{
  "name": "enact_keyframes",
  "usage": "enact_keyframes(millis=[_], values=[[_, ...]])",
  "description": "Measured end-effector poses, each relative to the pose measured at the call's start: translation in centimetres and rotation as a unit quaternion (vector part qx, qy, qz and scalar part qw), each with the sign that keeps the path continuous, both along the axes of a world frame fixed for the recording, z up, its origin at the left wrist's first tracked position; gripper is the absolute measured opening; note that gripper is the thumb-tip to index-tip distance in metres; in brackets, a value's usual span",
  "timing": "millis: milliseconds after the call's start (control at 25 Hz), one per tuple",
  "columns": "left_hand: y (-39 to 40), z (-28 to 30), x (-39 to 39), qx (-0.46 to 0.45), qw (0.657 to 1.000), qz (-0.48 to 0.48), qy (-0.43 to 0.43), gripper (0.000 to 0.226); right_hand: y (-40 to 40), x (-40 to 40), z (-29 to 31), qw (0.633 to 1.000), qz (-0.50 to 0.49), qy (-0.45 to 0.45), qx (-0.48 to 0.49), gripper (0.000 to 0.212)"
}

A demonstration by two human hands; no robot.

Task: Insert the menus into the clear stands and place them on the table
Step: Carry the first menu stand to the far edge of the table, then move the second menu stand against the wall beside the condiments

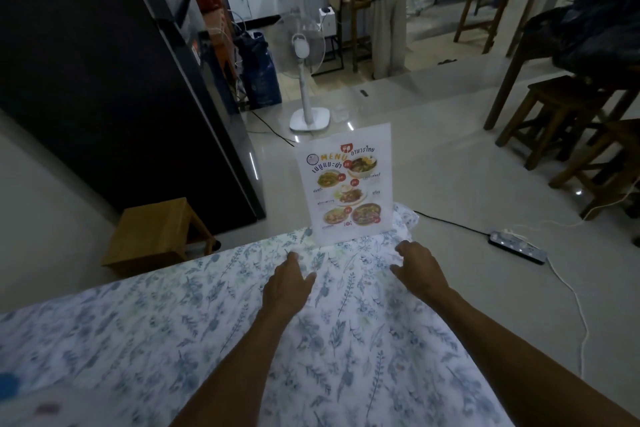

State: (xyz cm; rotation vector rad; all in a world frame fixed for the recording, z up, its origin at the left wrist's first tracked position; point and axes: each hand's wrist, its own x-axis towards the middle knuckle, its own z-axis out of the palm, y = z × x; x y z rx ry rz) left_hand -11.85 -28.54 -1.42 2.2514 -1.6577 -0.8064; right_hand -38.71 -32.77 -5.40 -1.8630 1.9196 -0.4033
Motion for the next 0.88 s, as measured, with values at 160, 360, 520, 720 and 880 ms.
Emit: enact_keyframes(millis=[160, 360, 520, 720, 880], values=[[7.0, 2.6, 2.1, -0.033, 0.999, -0.018, 0.005, 0.058, 6.7, 3.5, 2.6, 1.0, 0.0, -0.004, -0.024, 0.04], [20.2, 5.9, 7.7, -0.076, 0.996, -0.044, -0.006, 0.053, 18.0, 10.1, 5.7, 0.997, 0.022, -0.005, -0.069, 0.039], [29.8, 7.5, 13.7, -0.075, 0.997, -0.026, -0.009, 0.053, 25.6, 16.8, 7.8, 0.995, 0.047, -0.04, -0.074, 0.04], [37.0, 8.1, 21.0, -0.089, 0.996, 0.028, -0.017, 0.054, 29.9, 24.0, 9.1, 0.991, 0.107, -0.064, -0.053, 0.041], [40.0, 7.3, 26.8, -0.059, 0.995, 0.071, -0.042, 0.049, 30.9, 28.5, 8.5, 0.988, 0.143, -0.055, -0.021, 0.043]])
